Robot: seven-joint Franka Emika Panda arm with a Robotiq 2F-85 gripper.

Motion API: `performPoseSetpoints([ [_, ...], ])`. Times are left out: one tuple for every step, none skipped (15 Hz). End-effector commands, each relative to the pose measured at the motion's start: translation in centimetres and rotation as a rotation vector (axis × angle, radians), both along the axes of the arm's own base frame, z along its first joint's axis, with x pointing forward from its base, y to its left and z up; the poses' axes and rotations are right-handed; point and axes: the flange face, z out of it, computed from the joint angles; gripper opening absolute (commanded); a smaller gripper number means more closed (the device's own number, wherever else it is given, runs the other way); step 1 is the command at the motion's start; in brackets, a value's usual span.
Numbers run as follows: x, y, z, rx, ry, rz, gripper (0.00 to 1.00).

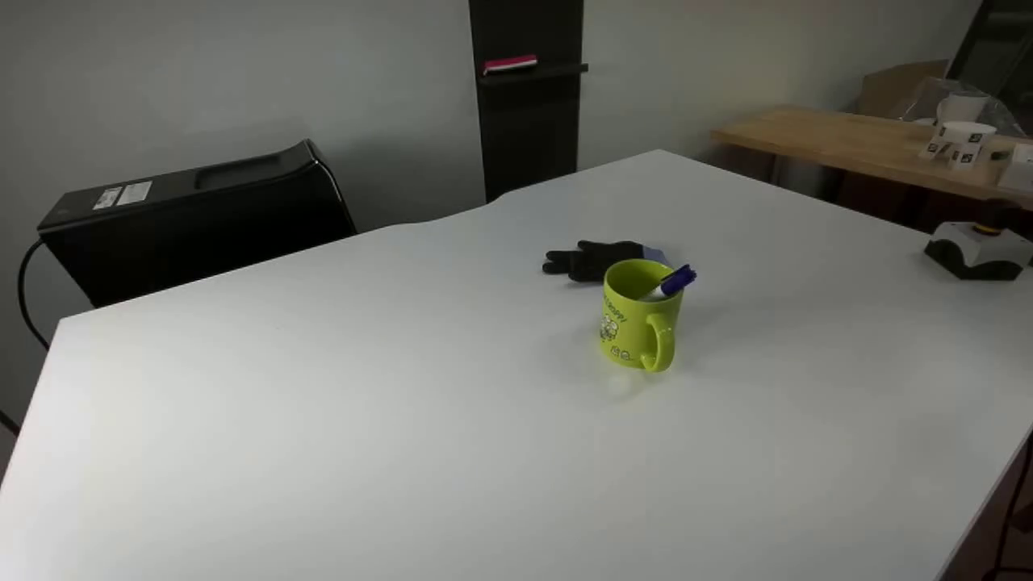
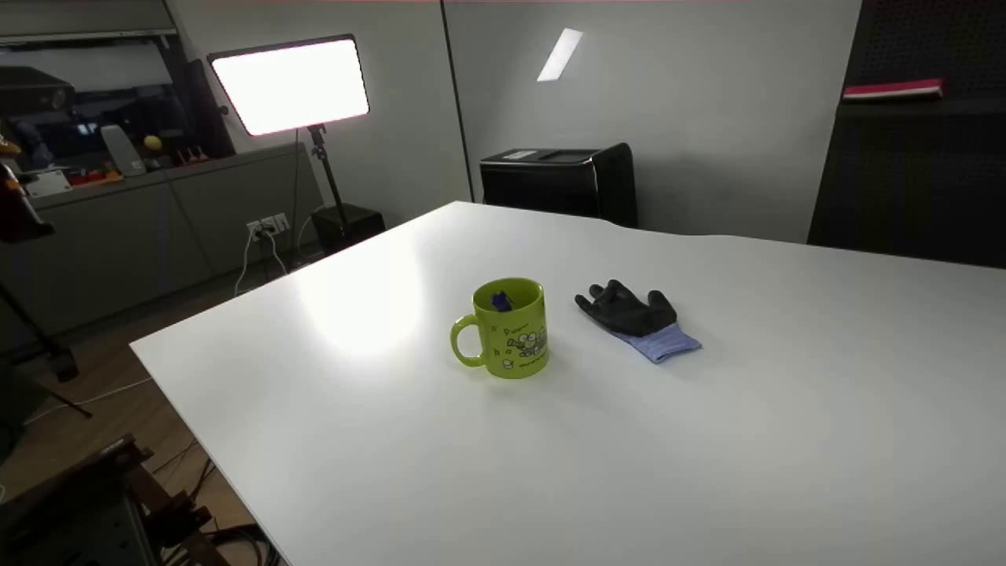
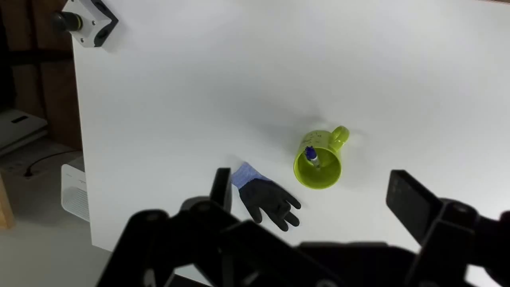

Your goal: Pick up the pen from the cup and put it on the table.

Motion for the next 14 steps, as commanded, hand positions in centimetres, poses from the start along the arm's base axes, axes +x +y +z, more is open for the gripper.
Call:
performPoseSetpoints([
  [0.0, 0.0, 0.1, 0.000, 0.001, 0.000, 1.00],
  [0.0, 0.0, 0.1, 0.000, 0.001, 0.000, 1.00],
  [0.0, 0.0, 0.1, 0.000, 0.001, 0.000, 1.00],
  [0.0, 0.0, 0.1, 0.000, 0.001, 0.000, 1.00],
  [0.1, -0.1, -0.8, -0.038, 0.029, 0.017, 1.00],
  [0.2, -0.4, -1.6, -0.057, 0.051, 0.027, 1.00],
  [0.2, -0.7, -2.4, -0.062, 0.075, 0.034, 1.00],
  [0.4, -1.2, -3.0, -0.062, 0.090, 0.043, 1.00],
  [0.6, -1.6, -3.5, -0.050, 0.100, 0.057, 1.00],
  [0.8, -2.1, -4.0, -0.036, 0.116, 0.074, 1.00],
  [1.1, -2.6, -4.5, -0.022, 0.123, 0.097, 1.00],
  [1.5, -3.3, -5.0, 0.005, 0.122, 0.136, 1.00],
  [2.0, -3.9, -5.4, 0.017, 0.122, 0.162, 1.00],
  [2.5, -4.7, -5.8, 0.017, 0.111, 0.190, 1.00],
])
